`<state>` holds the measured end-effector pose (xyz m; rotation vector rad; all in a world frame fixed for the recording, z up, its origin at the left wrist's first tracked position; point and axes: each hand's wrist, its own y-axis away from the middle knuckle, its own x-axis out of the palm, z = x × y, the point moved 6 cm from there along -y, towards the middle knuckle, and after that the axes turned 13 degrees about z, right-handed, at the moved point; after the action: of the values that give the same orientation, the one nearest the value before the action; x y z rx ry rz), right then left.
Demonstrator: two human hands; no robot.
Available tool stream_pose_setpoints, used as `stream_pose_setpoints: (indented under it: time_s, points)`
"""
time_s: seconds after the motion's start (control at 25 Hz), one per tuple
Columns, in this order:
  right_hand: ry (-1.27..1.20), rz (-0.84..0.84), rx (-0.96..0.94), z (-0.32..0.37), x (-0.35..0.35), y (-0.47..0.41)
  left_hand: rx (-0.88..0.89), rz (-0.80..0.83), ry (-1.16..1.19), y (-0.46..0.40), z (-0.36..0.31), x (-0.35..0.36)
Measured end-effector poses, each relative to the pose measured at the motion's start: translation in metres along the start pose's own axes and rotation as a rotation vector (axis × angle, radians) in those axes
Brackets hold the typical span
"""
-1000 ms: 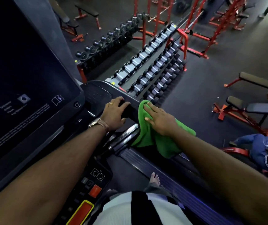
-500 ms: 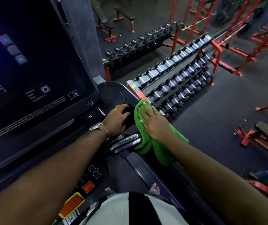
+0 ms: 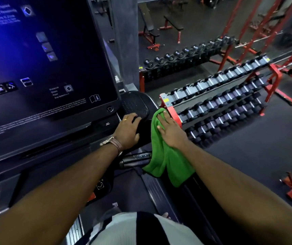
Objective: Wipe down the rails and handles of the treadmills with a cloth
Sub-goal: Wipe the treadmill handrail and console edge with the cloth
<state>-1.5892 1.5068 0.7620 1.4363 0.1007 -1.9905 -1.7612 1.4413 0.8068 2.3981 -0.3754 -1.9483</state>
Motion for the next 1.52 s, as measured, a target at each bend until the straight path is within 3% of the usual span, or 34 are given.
stream_pose_setpoints:
  time_s: [0.12, 0.28, 0.44, 0.56, 0.6, 0.76, 0.92, 0.96, 1.08, 1.12, 1.24, 1.32, 1.52]
  points:
    - [0.031, -0.005, 0.09, 0.03, -0.004, -0.028, -0.056, -0.007, 0.005, 0.007, 0.004, 0.001]
    - [0.21, 0.077, -0.189, 0.017, -0.003, -0.024, -0.06, 0.033, -0.014, 0.013, 0.003, 0.006]
    - [0.111, 0.05, -0.022, 0.035, -0.01, -0.046, -0.096, 0.035, 0.022, 0.014, 0.004, 0.003]
    - [0.3, 0.01, -0.299, 0.048, -0.003, -0.044, -0.069, 0.039, 0.043, 0.018, -0.001, 0.002]
    - [0.3, 0.011, -0.308, 0.043, -0.006, -0.048, -0.064, 0.046, 0.038, 0.019, -0.001, 0.002]
    - [0.119, 0.017, -0.033, 0.055, -0.018, -0.082, -0.1, 0.001, 0.059, 0.019, 0.0, -0.001]
    - [0.397, 0.07, -0.45, 0.062, -0.015, -0.088, -0.061, -0.035, -0.124, 0.017, -0.003, -0.006]
    - [0.384, 0.089, -0.46, 0.051, -0.02, -0.092, -0.044, -0.041, -0.207, 0.019, -0.004, -0.006]
    - [0.207, 0.089, -0.164, 0.044, -0.03, -0.12, -0.011, -0.064, -0.294, 0.022, -0.007, -0.011]
    - [0.245, 0.082, -0.146, 0.057, -0.028, -0.124, -0.007, -0.069, -0.292, 0.022, -0.007, -0.011]
    - [0.493, 0.107, -0.523, 0.083, -0.015, -0.12, 0.001, -0.037, -0.241, 0.025, -0.005, -0.01]
    - [0.529, 0.16, -0.697, 0.072, -0.022, -0.12, -0.019, -0.033, -0.203, 0.026, -0.001, -0.01]
    - [0.392, 0.165, -0.377, 0.103, -0.028, -0.162, -0.079, 0.01, -0.188, 0.023, -0.002, -0.013]
